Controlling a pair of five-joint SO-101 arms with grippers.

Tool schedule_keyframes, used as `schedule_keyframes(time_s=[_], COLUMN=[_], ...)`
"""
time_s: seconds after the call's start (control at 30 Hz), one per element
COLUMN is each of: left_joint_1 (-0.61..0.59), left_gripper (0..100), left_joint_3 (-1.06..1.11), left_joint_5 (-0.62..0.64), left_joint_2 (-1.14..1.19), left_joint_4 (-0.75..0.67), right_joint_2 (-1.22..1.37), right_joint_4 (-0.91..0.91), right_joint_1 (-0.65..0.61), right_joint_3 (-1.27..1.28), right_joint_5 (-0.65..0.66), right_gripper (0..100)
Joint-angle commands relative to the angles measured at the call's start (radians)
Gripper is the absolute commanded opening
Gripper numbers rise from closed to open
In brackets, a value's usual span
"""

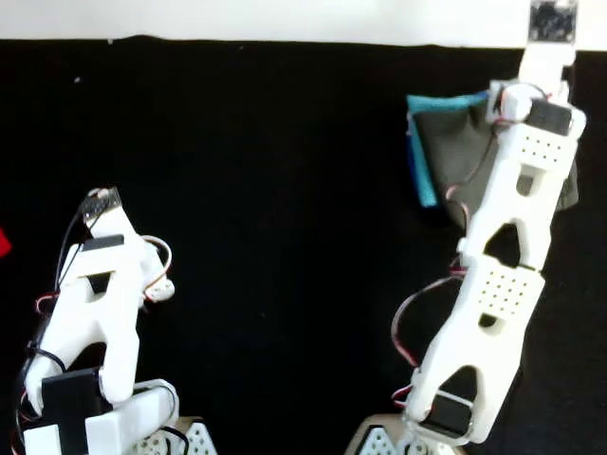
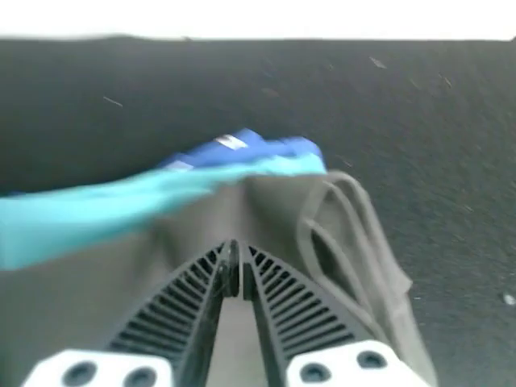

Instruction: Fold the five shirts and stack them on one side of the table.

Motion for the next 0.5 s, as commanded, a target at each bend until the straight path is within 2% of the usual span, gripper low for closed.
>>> schedule_keyframes(time_s=[0.0, 0.13, 0.4, 0.47], left_joint_1=[-0.010, -0.010, -0.010, -0.010], left_gripper=[1, 1, 1, 1], left_joint_3=[0.005, 0.005, 0.005, 0.005], left_joint_5=[-0.005, -0.005, -0.005, -0.005], left_joint_2=[-0.005, -0.005, -0.005, -0.005], left_joint_4=[-0.020, -0.020, -0.020, -0.020], right_joint_2=[0.074, 0.182, 0.206, 0.191], right_joint_4=[-0.205, -0.349, -0.344, -0.329], right_joint_1=[0.094, 0.130, 0.101, 0.101], right_joint_3=[-0.004, -0.004, -0.048, -0.099], right_joint_5=[0.043, 0.043, 0.032, -0.044], right_gripper=[1.5, 1.5, 1.9, 2.0])
